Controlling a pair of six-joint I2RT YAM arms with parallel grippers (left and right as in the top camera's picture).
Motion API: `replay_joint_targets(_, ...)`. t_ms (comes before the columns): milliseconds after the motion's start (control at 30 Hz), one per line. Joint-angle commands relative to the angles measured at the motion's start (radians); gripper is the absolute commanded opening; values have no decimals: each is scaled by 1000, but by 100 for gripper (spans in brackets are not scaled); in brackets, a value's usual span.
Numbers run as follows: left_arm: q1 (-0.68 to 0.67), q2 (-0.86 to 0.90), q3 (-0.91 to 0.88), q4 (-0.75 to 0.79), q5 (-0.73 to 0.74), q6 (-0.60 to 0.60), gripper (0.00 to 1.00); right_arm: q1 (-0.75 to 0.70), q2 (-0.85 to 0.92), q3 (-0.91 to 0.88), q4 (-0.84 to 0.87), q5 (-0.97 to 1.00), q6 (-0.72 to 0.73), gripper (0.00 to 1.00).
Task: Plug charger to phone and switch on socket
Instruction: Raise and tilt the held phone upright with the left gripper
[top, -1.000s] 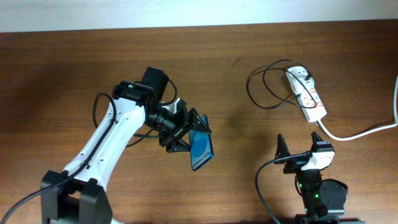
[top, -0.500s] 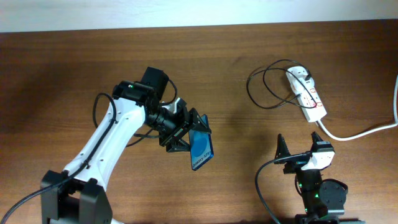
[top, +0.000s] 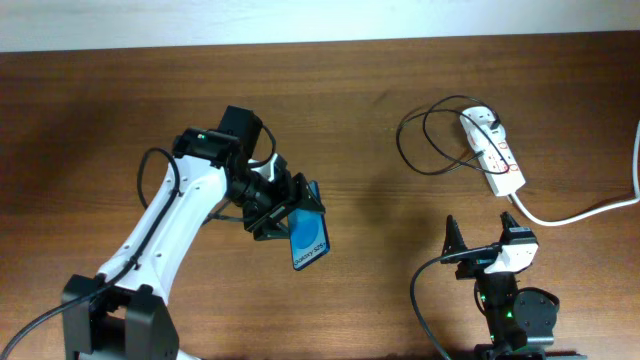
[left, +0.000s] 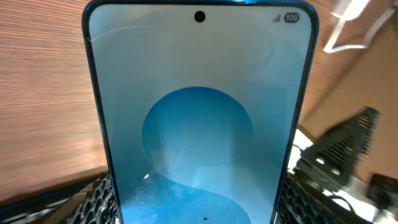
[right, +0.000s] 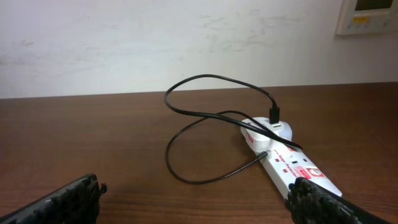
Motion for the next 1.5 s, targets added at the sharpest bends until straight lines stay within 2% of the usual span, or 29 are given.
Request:
replay_joint_targets(0,3,-3,62,-43,-153,22,34,6,-5,-5,-5,1,3,98)
replay_joint_targets(233,-3,-5,289,-268,-392,22,28,6,-5,-5,-5,1,3,98)
replay_joint_targets(400,-62,-40,414,-320,-409,33,30,6,-5,-5,-5,1,3,98)
replay_joint_targets(633,-89,-151,426,-333,-480,31,29,6,-5,-5,-5,1,3,98)
replay_joint_targets(867,-89,-269,426,-332,-616,-115,29,6,-5,-5,-5,1,3,98)
replay_joint_targets(1133,-89,-269,397,-301,-618,-169,28,6,-5,-5,-5,1,3,98)
replay_joint_targets(1300,-89,-282,397,-348,-612,-213,29,6,-5,-5,-5,1,3,98)
replay_joint_targets(1467,-89,-303,396,-343,-610,-314,29,6,-5,-5,-5,1,3,98)
